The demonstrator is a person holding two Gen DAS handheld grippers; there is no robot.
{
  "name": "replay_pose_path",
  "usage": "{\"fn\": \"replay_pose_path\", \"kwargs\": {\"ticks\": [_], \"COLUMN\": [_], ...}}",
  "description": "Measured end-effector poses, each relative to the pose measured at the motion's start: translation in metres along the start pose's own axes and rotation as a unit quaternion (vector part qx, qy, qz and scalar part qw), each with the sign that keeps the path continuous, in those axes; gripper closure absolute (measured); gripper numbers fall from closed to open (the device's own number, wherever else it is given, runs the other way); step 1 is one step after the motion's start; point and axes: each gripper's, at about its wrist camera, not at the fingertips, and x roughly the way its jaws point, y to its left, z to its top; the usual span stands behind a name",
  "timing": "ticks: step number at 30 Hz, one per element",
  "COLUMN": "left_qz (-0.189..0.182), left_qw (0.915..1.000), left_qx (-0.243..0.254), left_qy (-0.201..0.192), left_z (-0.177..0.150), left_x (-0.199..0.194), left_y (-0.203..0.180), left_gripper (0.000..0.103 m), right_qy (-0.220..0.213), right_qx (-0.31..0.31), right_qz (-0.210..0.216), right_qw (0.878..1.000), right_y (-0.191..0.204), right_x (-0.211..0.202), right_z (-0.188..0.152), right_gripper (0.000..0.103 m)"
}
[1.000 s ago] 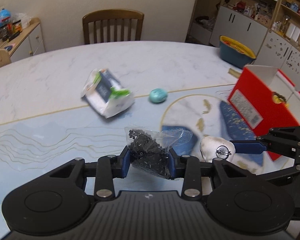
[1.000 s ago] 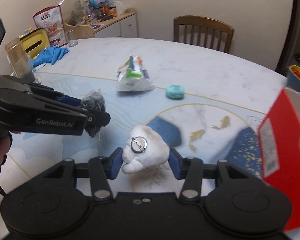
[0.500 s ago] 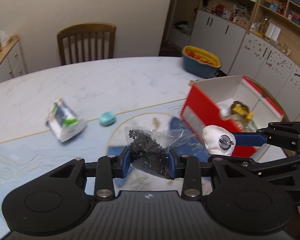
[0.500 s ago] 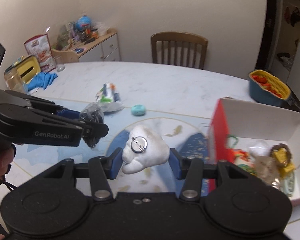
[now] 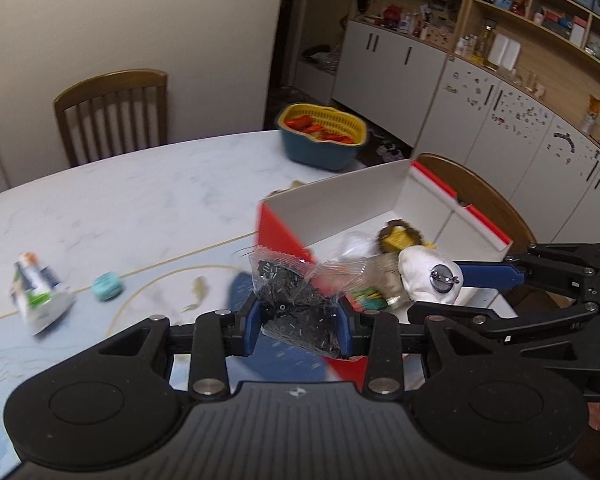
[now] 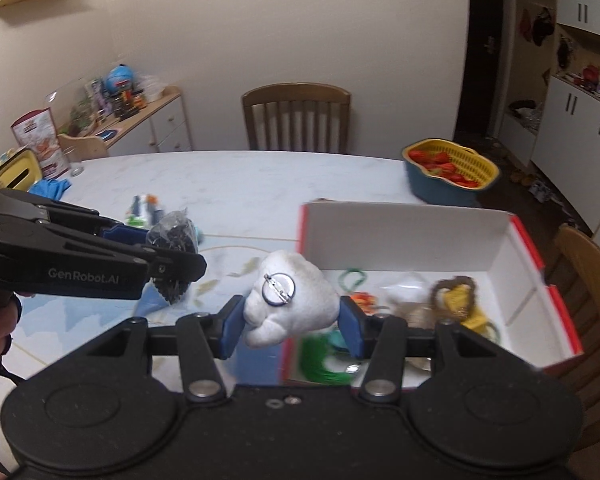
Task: Organize objects
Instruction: 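Carry tea bag in left tool while right tool carries plush tooth into box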
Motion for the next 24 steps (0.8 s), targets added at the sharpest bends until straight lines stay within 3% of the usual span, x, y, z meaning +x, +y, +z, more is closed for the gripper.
{"fn": "replay_pose_path", "kwargs": {"ticks": [12, 24], "left_qz": [-0.004, 0.030], "left_qw": [0.9996, 0.9975], "left_qx": [0.024, 0.042], "left_qy": [0.015, 0.048], "left_z": [0.024, 0.043], "left_x": [0.051, 0.110], "left_y": [-0.065, -0.093], "left_gripper": [0.067, 0.067], "right_qy": [-0.002, 0.017], "right_qx": [0.020, 0.040], "right_qz": [-0.036, -0.057], "right_qw": [0.999, 0.997], "right_y": [-0.084, -0.137], "right_x": [-0.009, 0.015], "right_z": [-0.014, -0.015], "right_gripper": [0.054, 0.054]}}
